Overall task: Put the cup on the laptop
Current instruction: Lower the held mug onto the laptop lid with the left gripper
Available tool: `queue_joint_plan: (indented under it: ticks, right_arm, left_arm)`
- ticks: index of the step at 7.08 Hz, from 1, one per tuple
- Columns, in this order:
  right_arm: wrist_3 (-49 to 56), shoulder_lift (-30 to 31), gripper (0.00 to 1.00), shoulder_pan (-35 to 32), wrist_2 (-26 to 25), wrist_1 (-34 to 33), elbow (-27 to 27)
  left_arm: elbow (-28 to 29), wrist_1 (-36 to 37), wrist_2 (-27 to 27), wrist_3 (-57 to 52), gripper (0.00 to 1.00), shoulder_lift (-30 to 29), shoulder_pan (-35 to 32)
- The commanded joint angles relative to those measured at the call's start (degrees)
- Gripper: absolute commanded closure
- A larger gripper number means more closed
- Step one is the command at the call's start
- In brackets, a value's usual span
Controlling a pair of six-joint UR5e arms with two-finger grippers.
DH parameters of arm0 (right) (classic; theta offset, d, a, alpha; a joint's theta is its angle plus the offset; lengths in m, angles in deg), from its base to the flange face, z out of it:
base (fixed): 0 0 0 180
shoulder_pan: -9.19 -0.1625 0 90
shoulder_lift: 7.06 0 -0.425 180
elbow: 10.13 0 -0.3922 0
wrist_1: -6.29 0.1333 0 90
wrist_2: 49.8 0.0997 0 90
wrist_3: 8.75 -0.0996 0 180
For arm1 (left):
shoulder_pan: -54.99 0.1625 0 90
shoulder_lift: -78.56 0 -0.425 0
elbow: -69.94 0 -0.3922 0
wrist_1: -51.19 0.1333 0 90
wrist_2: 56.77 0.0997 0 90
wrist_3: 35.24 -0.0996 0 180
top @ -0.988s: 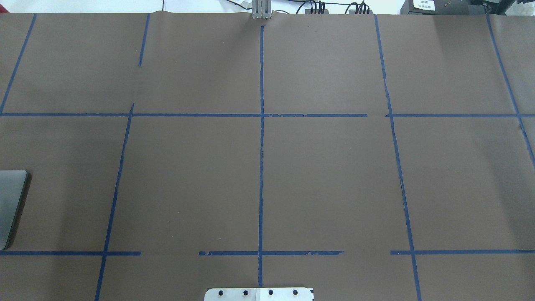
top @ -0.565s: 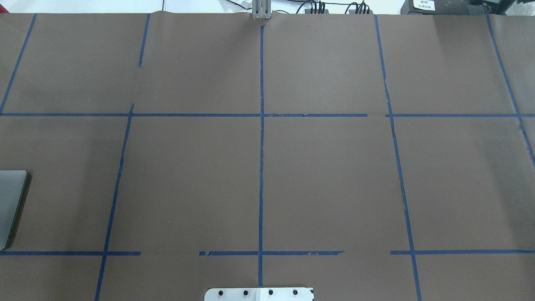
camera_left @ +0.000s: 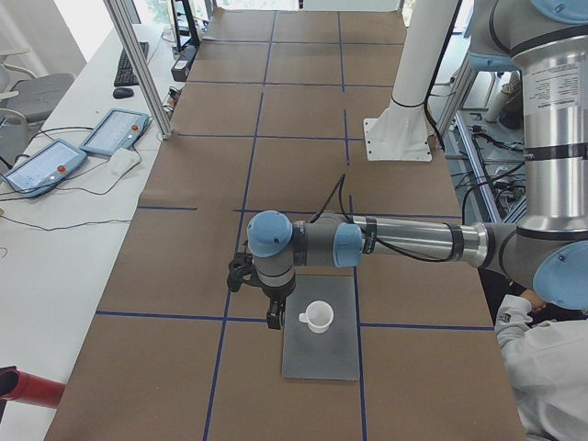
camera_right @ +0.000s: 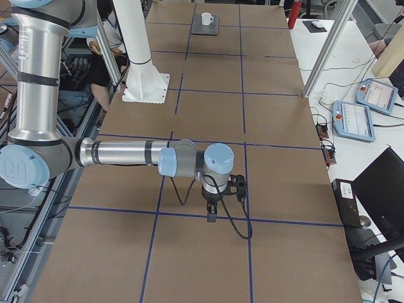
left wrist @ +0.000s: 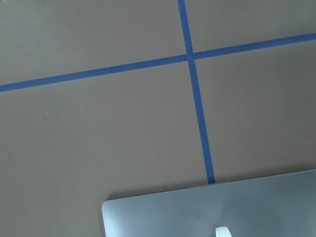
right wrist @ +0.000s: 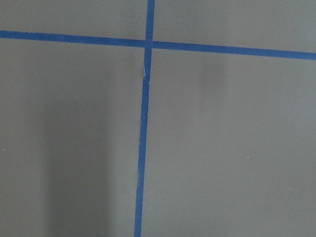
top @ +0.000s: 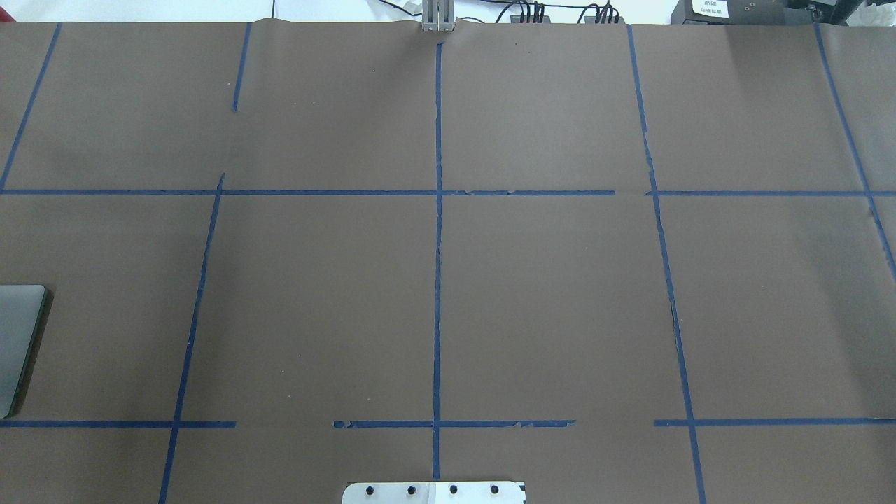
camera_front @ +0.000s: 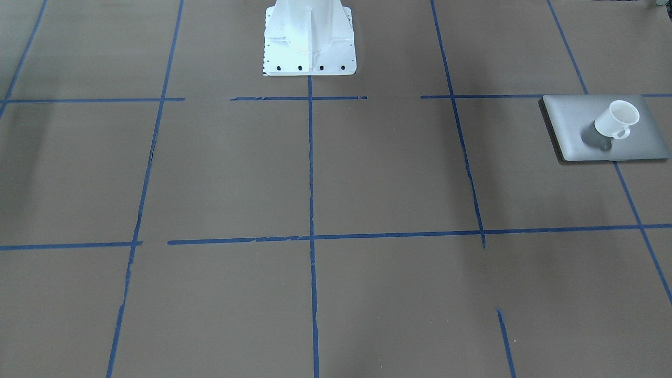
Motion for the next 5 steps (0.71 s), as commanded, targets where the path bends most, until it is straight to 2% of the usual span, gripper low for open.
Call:
queue_joint_plan:
  ticks: [1, 5]
  right_arm:
    - [0.0, -0.1, 0.0, 0.0, 0.0, 0.0, 0.0]
    - [0.0, 0.0, 0.0, 0.0, 0.0, 0.0, 0.0]
  left_arm:
    - [-0.9, -0.1, -0.1, 0.0, 0.0, 0.5, -0.1]
    - [-0.9, -0.1, 0.0, 0.0, 0.0, 1.0, -0.7]
